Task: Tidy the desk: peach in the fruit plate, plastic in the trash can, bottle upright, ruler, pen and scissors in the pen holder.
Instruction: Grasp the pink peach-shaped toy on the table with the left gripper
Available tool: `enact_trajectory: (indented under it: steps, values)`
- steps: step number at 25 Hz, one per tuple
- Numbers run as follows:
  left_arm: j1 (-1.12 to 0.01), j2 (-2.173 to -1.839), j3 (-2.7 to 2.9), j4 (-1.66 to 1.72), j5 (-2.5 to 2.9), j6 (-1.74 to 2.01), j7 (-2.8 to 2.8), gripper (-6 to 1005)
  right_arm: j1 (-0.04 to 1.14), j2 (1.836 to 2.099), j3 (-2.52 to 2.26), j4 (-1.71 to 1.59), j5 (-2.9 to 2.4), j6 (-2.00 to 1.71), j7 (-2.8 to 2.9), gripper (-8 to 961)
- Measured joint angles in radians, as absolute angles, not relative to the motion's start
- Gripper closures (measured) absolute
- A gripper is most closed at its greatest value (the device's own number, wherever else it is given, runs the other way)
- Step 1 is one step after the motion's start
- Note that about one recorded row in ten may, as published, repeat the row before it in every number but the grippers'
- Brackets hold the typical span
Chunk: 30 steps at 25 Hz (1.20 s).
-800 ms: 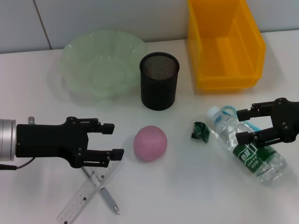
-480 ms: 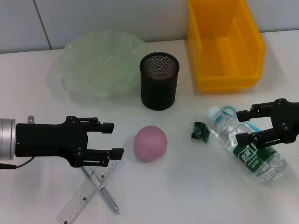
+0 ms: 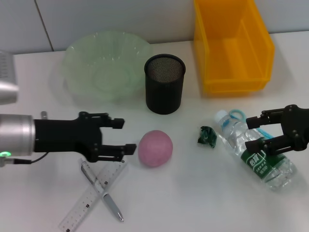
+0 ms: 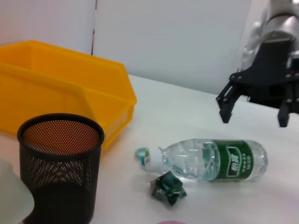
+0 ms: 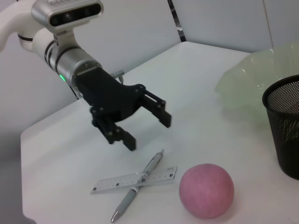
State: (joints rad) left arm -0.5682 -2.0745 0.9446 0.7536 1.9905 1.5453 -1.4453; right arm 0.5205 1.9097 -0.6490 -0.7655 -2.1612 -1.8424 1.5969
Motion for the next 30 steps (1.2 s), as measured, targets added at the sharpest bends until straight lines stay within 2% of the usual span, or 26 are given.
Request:
enact_trajectory:
  steps: [12, 30]
  values:
    - [-0.589, -2.079, 1.379, 0.757, 1.809, 1.217, -1.451, 233, 0.522, 1.910, -0.648, -0.771, -2.170, -1.842, 1.606, 136]
    - [-0.593, -2.079, 1.545, 0.752, 1.775, 1.053, -1.464, 242, 0.526, 1.910, -0.653, -0.772, -2.182, -1.842, 1.609, 147]
